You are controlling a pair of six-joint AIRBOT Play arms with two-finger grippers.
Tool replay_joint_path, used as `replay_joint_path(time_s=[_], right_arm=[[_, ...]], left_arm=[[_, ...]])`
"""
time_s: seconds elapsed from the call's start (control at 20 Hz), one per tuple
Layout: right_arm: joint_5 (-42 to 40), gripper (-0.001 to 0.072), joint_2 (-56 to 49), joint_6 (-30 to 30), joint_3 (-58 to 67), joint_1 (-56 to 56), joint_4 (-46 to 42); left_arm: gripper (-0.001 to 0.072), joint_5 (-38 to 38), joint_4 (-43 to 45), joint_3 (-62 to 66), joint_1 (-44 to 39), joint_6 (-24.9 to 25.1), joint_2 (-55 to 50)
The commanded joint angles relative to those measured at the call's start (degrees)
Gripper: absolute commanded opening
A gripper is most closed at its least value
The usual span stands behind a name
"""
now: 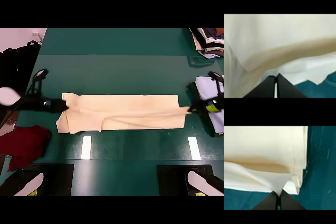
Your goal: Fold the shirts.
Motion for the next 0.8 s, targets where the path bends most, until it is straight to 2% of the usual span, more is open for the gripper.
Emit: replay_joint_path(time_s=[0.0, 0.1, 0.15, 0.2, 0.25, 0.45, 0.5, 0.55, 0.6, 0.75], right_arm=[[-2.2, 0.0019, -13.2, 0.6, 9.9, 2.5, 3.1], [-2.7, 0.002, -17.9, 0.6, 14.1, 2.1, 7.1], [-2.3, 0.007, -19.8, 0.4, 15.8, 1.4, 9.0], [-1.3, 0.0272, -21.5, -0.3, 17.5, 0.3, 10.7], [0.4, 0.0365, -22.6, -0.8, 18.7, -1.0, 11.9], [8.0, 0.0388, -23.4, -6.5, 17.1, -7.5, 12.8], [8.3, 0.0491, -23.4, -7.1, 15.3, -9.4, 13.1], [7.7, 0.0577, -23.4, -7.5, 12.9, -11.2, 13.2], [6.5, 0.0586, -23.4, -7.9, 10.6, -12.7, 13.3], [2.7, 0.0582, -23.4, -10.8, 4.3, -15.4, 13.4]], left_arm=[[0.0027, 9.3, 0.1, 7.8, 0.0, 2.7, -13.2], [0.0042, 10.1, 0.1, 12.0, 0.0, 2.6, -17.7], [0.0299, 9.8, 0.1, 13.6, 0.0, 2.5, -18.7], [0.0584, 9.5, 0.0, 14.7, 0.0, 2.4, -19.0], [0.0627, 8.3, 0.0, 15.8, 0.0, 2.4, -18.9], [0.0621, -2.6, -1.2, 19.9, 0.0, 2.5, -18.8], [0.0528, -3.8, -2.4, 19.8, 0.0, 2.5, -18.9], [0.0273, -4.5, -3.2, 19.7, 0.0, 2.5, -18.9], [0.0041, -4.5, -4.2, 19.7, 0.0, 2.5, -18.9], [0.0037, -2.8, -8.5, 19.7, 0.0, 2.6, -18.9]])
